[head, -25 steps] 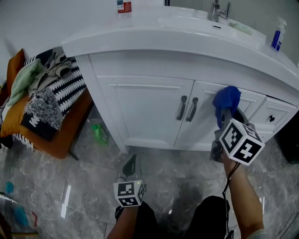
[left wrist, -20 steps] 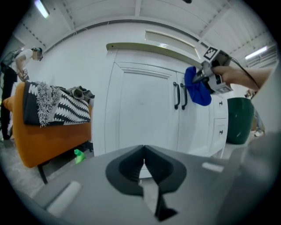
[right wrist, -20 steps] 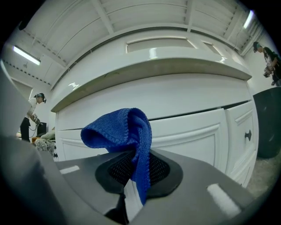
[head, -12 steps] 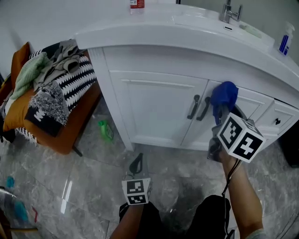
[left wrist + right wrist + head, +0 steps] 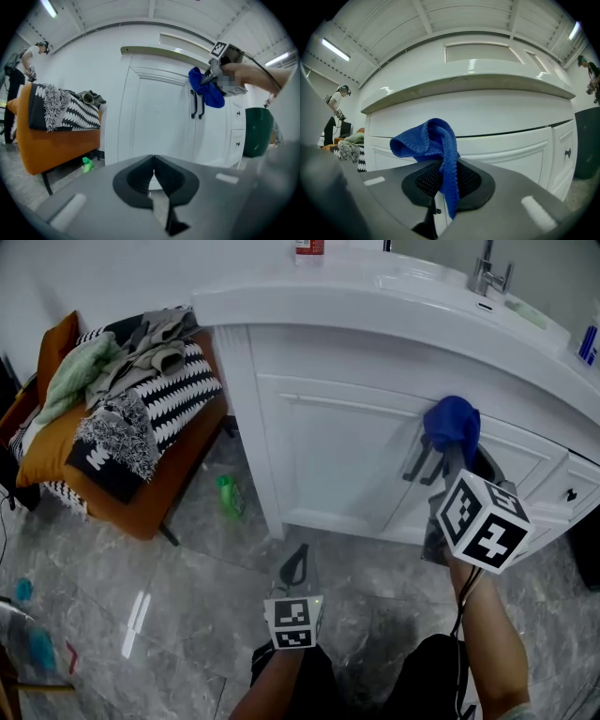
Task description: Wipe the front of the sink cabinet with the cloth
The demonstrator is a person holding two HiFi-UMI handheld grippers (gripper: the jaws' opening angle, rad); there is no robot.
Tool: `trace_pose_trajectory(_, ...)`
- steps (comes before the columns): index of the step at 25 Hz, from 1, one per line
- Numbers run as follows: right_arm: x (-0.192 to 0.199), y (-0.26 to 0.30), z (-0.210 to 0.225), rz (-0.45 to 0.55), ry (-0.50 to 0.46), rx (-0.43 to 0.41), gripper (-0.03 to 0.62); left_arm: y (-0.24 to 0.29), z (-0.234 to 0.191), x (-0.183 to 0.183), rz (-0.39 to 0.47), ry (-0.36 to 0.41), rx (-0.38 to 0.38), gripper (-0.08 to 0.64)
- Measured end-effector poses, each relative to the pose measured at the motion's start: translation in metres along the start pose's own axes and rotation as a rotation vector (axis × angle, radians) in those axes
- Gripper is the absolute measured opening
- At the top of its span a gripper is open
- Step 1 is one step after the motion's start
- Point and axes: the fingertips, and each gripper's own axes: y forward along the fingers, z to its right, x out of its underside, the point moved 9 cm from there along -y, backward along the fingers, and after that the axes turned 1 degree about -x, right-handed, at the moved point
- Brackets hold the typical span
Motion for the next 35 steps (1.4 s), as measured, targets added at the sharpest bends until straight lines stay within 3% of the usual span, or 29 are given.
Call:
trace_pose_trajectory(5,0.001,0.016,-0.036,-0.028,-0.015,-0.074,0.057,-0.004,-0.002,-0.002,0.004,-0.016,0.005,0.011)
trace_pose_trajectory(10,0.004,0.032,-0.064,-0.049,0.049,-0.147,0.057,-0.010,-0.006,-0.006,0.040,-0.028,-0.010,0.011)
trace_pose_trajectory(14,0.011,0.038,-0.106,-0.068,0.009,-0.220,0.058,-0.014,-0.013,-0.005,0.048,-0.037,-0.022,0.011)
trace_pose_trajectory(17,0.011,0.045,-0.137,-0.076,-0.015,-0.302,0.058,-0.014,-0.020,-0.004,0.040,-0.052,-0.033,0.011)
trace_pose_trajectory(21,0.019,0.057,-0.172,-0.140,0.067,-0.464,0.060,-0.017,-0.021,-0.003,0.044,-0.048,-0.050,0.011)
trace_pose_trajectory(23,0.028,0.061,-0.187,-0.172,0.094,-0.504,0.060,-0.018,-0.023,-0.004,0.049,-0.026,-0.050,0.011)
trace_pose_trajectory(27,0.051,0.066,-0.197,-0.252,0.159,-0.521,0.061,-0.017,-0.030,0.000,0.040,-0.034,-0.066,0.011)
trace_pose_trajectory(35,0.091,0.068,-0.174,-0.304,0.171,-0.479,0.063,-0.007,-0.025,0.008,0.017,-0.026,-0.069,0.011)
